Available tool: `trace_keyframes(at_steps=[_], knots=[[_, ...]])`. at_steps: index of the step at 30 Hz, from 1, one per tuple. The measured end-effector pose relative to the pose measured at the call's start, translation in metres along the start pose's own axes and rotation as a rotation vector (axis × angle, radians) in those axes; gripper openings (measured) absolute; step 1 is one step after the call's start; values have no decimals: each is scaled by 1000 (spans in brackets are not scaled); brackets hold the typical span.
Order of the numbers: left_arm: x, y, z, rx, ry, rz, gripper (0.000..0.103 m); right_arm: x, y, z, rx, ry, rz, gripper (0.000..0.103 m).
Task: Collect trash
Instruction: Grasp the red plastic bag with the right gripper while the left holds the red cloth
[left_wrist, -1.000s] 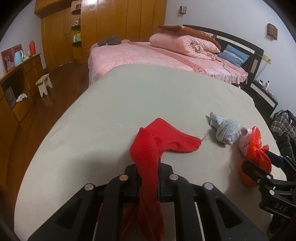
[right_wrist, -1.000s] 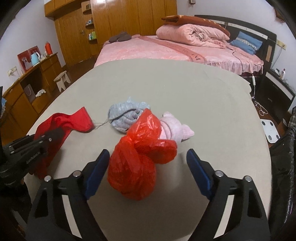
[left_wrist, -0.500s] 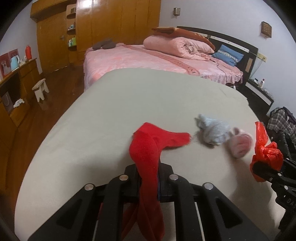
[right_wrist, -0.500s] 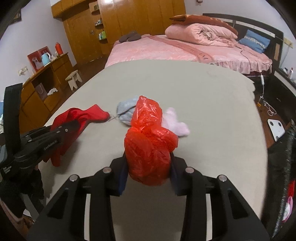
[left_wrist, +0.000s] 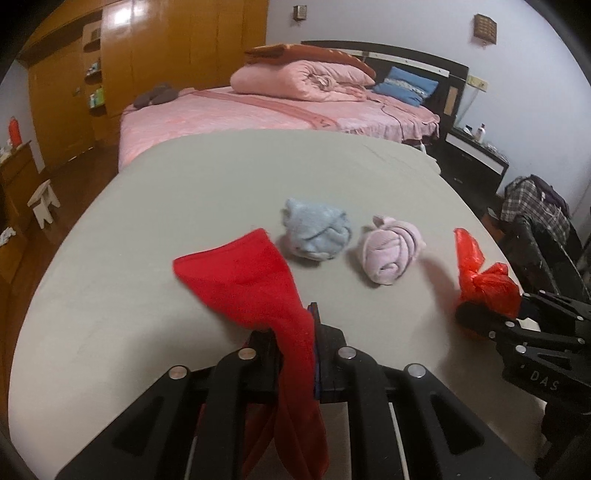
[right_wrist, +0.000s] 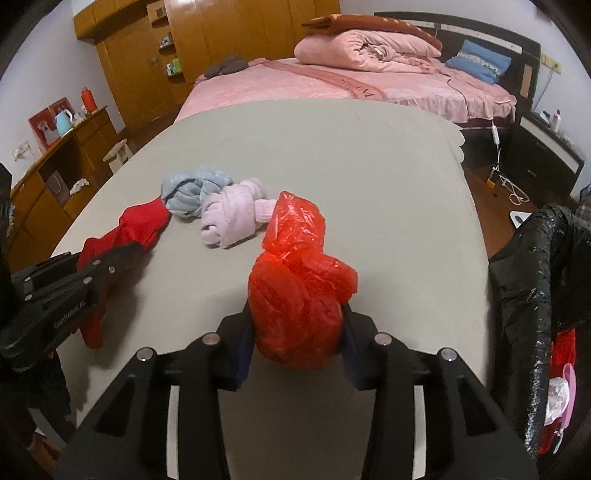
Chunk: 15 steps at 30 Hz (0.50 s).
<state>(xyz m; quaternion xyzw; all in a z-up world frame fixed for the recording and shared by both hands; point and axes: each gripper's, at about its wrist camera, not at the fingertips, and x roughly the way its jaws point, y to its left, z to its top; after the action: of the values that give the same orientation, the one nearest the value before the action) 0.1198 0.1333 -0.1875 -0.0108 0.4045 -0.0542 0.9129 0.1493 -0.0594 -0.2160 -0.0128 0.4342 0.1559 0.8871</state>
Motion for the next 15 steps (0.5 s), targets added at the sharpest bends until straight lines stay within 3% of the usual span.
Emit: trace_keyframes(at_steps=[1, 3, 6, 8, 13, 15], knots=[[1, -1, 1, 2, 5, 0, 12, 0, 0, 0, -1, 0, -2, 49], [2, 0, 2, -3, 7, 3, 14, -2, -3, 0, 5, -11, -8, 66], [-2, 3, 2, -5, 3, 23, 20, -8, -4, 0, 11, -29, -16, 75], [-4, 7, 1, -8, 5, 43, 31, -9, -6, 2, 16, -37, -25, 78], [-7, 22, -2, -53, 3, 75, 45, -11, -6, 2, 22, -35, -46, 80], [-4, 28, 0, -74, 5, 79, 46, -12, -7, 3, 25, -39, -52, 80]])
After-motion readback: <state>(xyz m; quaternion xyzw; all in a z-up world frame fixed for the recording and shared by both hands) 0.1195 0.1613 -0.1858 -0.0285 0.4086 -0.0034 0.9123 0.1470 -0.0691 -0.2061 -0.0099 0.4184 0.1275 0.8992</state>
